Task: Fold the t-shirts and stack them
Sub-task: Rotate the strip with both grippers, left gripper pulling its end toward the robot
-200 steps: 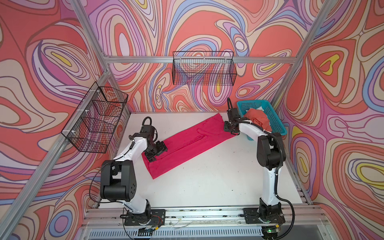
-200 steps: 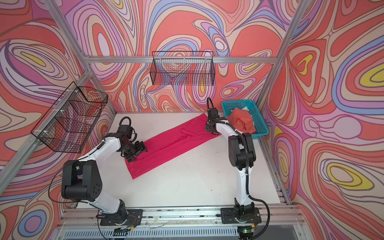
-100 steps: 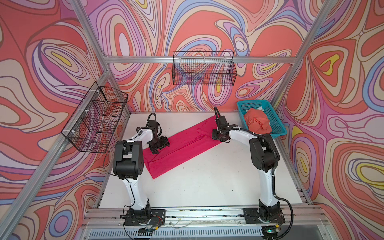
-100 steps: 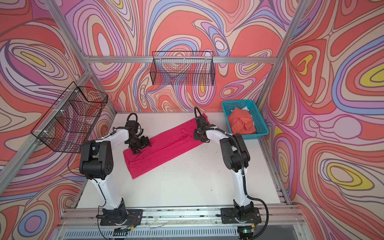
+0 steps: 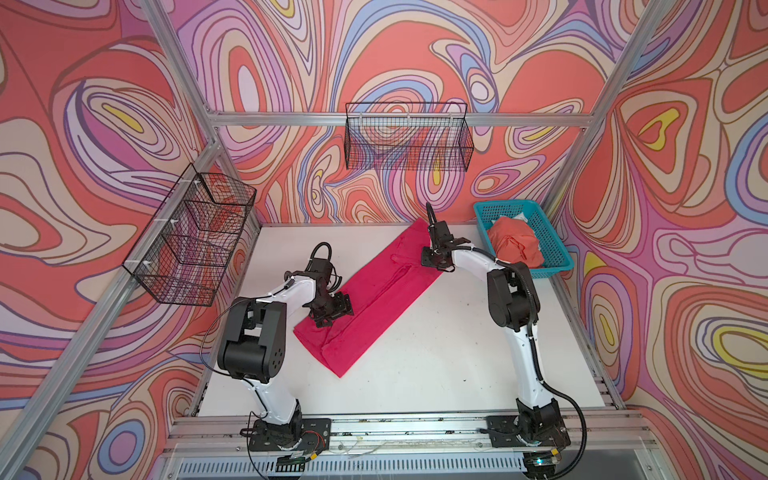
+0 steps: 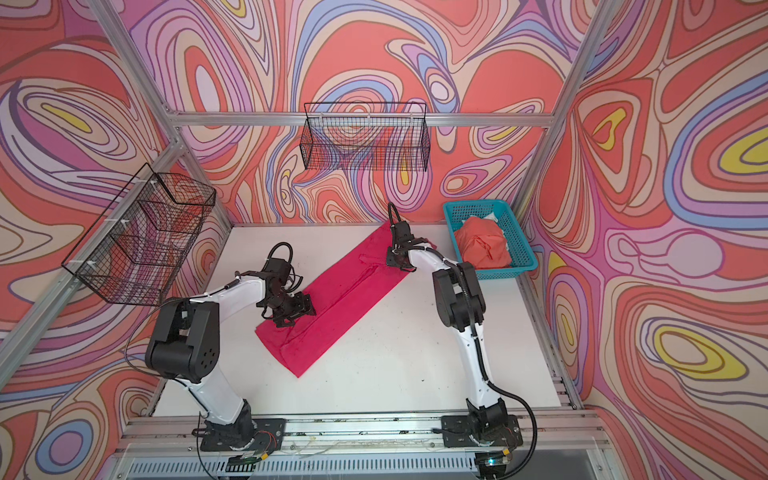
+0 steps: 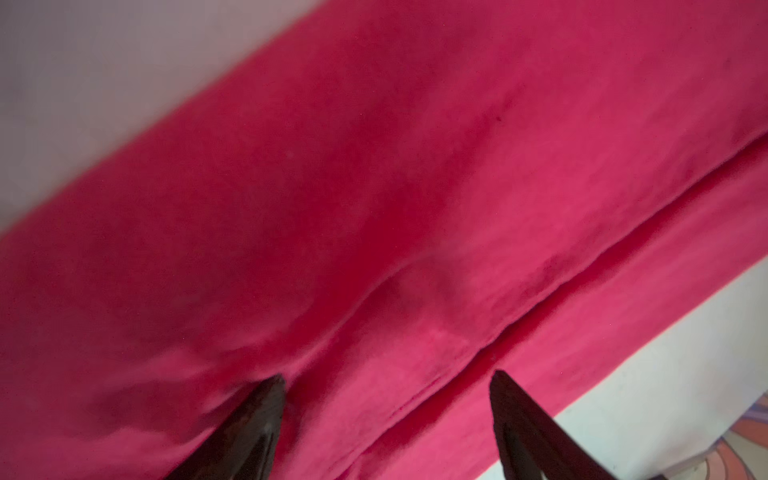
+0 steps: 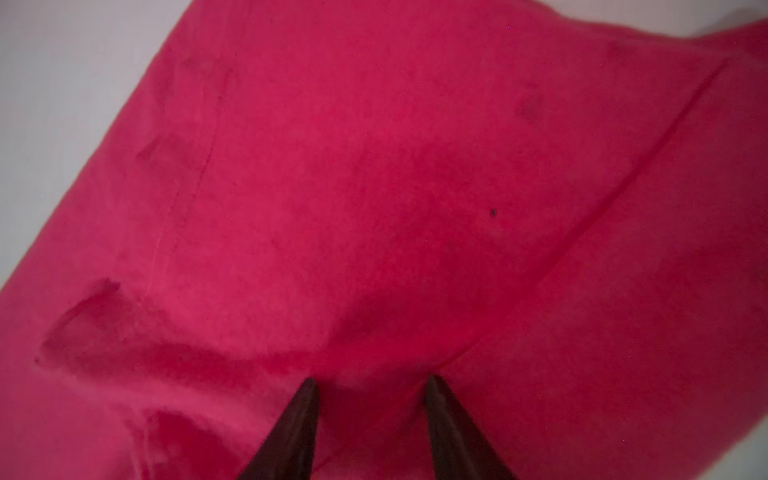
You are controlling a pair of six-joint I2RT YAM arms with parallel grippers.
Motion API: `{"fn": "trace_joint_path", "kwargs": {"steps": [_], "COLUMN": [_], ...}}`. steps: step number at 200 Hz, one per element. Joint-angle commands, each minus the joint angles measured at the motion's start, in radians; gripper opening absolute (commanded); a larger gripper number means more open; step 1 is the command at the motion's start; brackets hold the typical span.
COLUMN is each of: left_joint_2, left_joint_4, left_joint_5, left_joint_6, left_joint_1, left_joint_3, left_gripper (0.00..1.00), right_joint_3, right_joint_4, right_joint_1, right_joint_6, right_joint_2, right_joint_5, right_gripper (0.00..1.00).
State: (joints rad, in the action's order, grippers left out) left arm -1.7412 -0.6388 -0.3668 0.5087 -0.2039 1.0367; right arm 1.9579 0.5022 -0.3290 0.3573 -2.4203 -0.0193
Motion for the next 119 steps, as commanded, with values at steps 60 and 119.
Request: {"fn": "trace_joint_path", "kwargs": {"steps": [60,119], "left_joint_2": [-0.147,-0.129], "left_joint_4": [-0.098,-0.088], "left_joint_5": [-0.294,-0.347], "left_joint_6": [0.073,0.093], "left_joint_1": [-0.389,-0.435], "left_joint_3": [-0.068,0.032], "left_gripper": [0.8,0.81], "right_joint_3": [0.2,0.161], "right_joint_4": [0.069,0.078], "right_joint_1": [0.005,0.005], "right_joint_6": [-0.034,-0.059], "right_joint_2": [-0.174,0.036], "right_joint_5": [0.054,0.035], "right_gripper": [0.46,0.5]}}
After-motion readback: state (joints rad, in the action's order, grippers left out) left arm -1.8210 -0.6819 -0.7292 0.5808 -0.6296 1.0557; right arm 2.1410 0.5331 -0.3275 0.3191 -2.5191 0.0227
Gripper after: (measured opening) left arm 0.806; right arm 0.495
